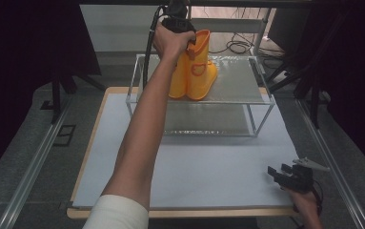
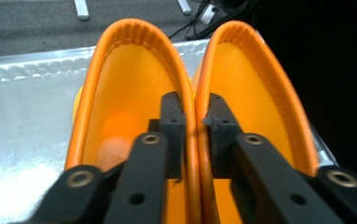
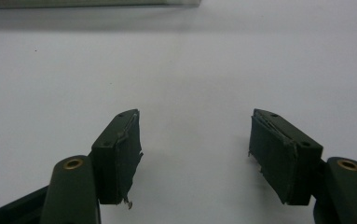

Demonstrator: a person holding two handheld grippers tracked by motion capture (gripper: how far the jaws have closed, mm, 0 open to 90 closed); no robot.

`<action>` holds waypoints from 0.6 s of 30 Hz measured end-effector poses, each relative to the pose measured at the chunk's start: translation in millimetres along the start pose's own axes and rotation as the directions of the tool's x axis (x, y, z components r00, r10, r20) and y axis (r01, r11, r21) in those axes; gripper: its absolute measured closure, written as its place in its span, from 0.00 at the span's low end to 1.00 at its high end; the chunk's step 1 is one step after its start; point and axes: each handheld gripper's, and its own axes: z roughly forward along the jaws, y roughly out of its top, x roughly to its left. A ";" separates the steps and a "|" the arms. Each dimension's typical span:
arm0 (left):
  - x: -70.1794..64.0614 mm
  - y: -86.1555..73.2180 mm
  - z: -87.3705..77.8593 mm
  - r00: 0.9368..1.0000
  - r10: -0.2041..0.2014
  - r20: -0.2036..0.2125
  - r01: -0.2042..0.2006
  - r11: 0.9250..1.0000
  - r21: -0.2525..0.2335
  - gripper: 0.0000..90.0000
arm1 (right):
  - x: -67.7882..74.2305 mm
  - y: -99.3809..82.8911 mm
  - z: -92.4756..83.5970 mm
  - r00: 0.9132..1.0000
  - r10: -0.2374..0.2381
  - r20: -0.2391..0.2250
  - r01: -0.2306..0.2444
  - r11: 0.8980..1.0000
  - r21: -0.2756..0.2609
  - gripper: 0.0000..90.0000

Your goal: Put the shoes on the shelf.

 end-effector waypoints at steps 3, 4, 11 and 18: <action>-2.5 0.1 0.6 0.999 0.034 -0.006 -0.034 0.999 0.006 0.73 | 1.5 -0.2 0.2 1.000 -0.007 -0.001 0.007 1.000 0.003 0.37; -3.5 0.2 0.3 0.999 0.034 0.002 -0.034 0.999 0.005 0.67 | 1.7 -0.1 0.0 1.000 -0.007 -0.001 0.007 1.000 0.002 0.37; -10.7 5.8 -16.9 0.996 0.078 0.033 -0.077 0.996 -0.038 0.53 | 2.7 -0.3 0.7 1.000 -0.010 -0.003 0.010 1.000 0.008 0.37; -4.6 5.1 -38.1 0.986 0.127 0.104 -0.123 0.991 -0.042 0.59 | 2.4 -0.3 0.2 1.000 -0.009 -0.002 0.009 1.000 0.006 0.37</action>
